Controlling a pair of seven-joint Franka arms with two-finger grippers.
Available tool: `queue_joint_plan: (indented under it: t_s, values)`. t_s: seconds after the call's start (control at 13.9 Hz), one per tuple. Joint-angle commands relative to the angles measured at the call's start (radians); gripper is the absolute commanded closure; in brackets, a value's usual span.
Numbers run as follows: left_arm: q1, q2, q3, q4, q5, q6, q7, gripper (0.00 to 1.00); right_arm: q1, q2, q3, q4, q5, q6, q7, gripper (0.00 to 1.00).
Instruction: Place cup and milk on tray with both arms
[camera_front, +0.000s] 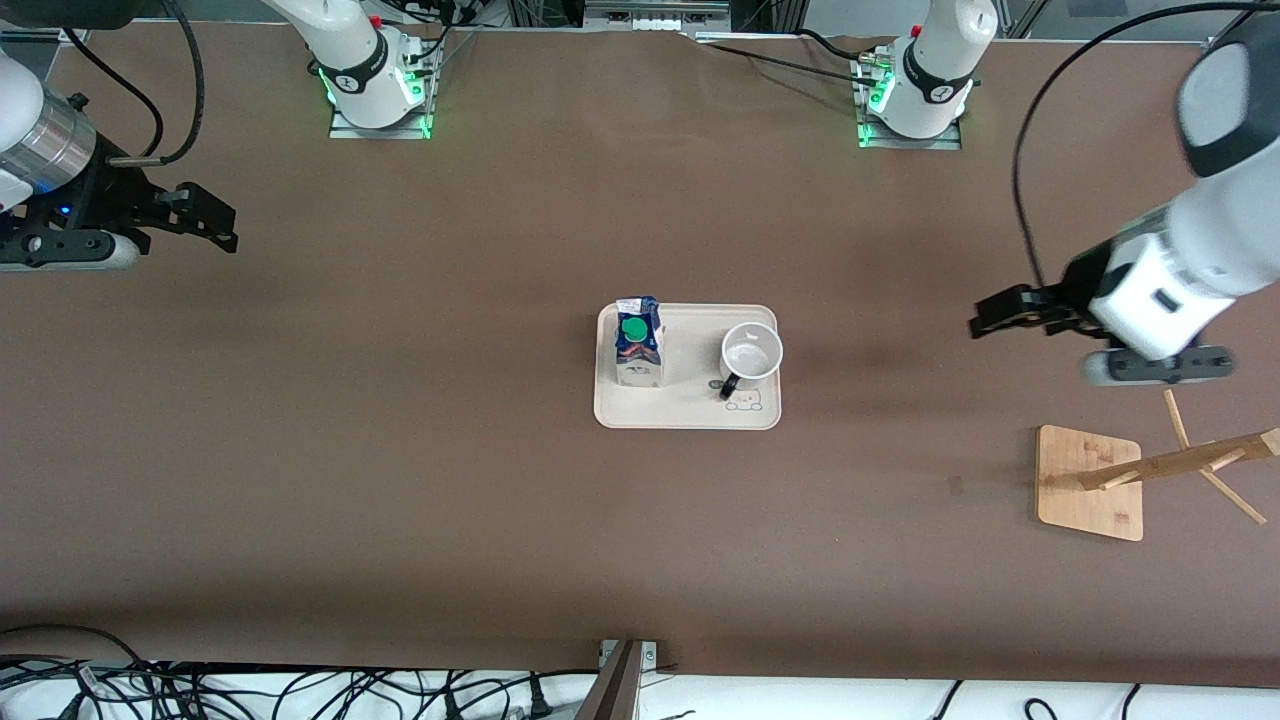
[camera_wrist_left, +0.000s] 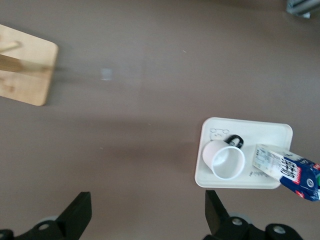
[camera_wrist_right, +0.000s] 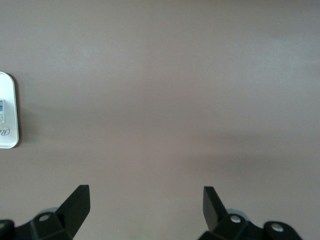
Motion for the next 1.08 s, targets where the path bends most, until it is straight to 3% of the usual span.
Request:
queue_joint_plan:
  t_s: [0.0, 0.14, 0.5, 0.86, 1.01]
  values:
    - [-0.006, -0.036, 0.120, -0.040, -0.014, -0.021, 0.057, 0.00, -0.005, 0.008, 0.003, 0.021, -0.008, -0.011, -0.002, 0.00]
    - [0.020, -0.030, 0.164, -0.023, -0.014, -0.038, 0.127, 0.00, -0.005, 0.010, 0.003, 0.021, -0.008, -0.009, -0.002, 0.00]
    - [0.034, -0.021, 0.152, -0.026, 0.012, -0.078, 0.137, 0.00, -0.005, 0.008, 0.003, 0.021, -0.008, -0.011, -0.002, 0.00]
    - [-0.015, -0.021, 0.096, 0.003, 0.282, -0.133, 0.148, 0.00, -0.005, 0.008, 0.003, 0.021, -0.008, -0.016, -0.002, 0.00]
    - [-0.015, -0.023, 0.101, 0.074, 0.293, -0.198, 0.155, 0.00, -0.005, 0.008, 0.003, 0.021, -0.008, -0.009, -0.002, 0.00]
